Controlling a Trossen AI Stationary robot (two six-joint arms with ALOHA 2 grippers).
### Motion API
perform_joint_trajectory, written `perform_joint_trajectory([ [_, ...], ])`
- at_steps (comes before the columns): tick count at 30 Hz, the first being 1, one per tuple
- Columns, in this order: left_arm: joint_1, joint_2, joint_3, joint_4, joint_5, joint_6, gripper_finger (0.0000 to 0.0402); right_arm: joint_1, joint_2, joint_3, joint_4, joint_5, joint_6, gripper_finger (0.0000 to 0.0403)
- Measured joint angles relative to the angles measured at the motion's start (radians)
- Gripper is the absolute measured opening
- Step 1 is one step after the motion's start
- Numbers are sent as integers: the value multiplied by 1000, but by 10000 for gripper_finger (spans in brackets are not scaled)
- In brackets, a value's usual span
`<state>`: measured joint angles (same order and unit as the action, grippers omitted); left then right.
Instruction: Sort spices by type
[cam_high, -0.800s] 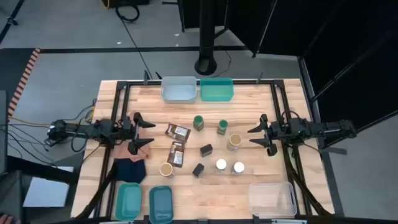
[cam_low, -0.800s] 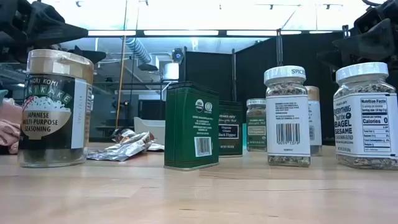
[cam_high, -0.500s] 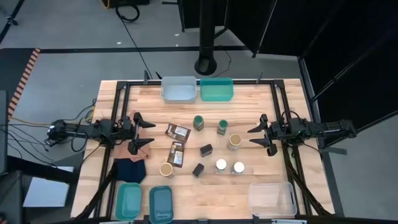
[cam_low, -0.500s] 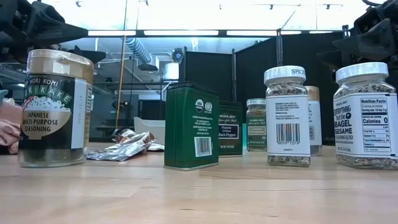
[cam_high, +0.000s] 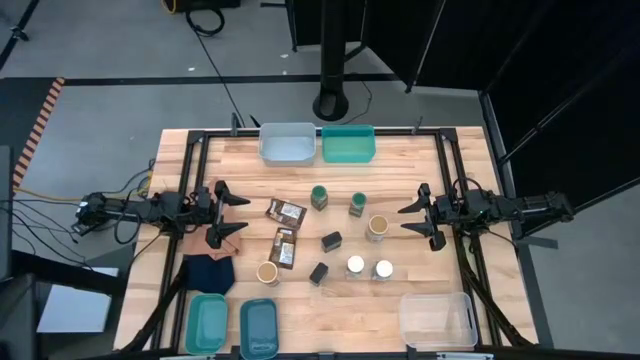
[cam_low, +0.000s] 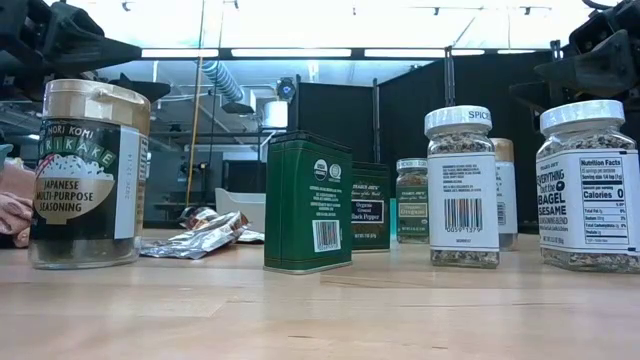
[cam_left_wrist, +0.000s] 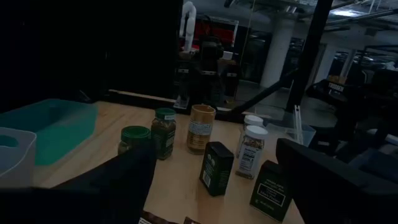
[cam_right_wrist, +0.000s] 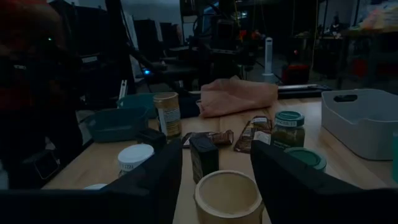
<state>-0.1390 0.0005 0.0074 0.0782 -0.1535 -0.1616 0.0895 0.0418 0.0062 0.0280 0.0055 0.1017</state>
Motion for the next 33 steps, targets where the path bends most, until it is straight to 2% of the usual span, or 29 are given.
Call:
perform_joint_trajectory([
  [23,0,0,0,8,0,-6,335,0,0,0,0,0,0,200],
  [33,0,0,0,116,0,-160,335,0,0,0,0,0,0,200],
])
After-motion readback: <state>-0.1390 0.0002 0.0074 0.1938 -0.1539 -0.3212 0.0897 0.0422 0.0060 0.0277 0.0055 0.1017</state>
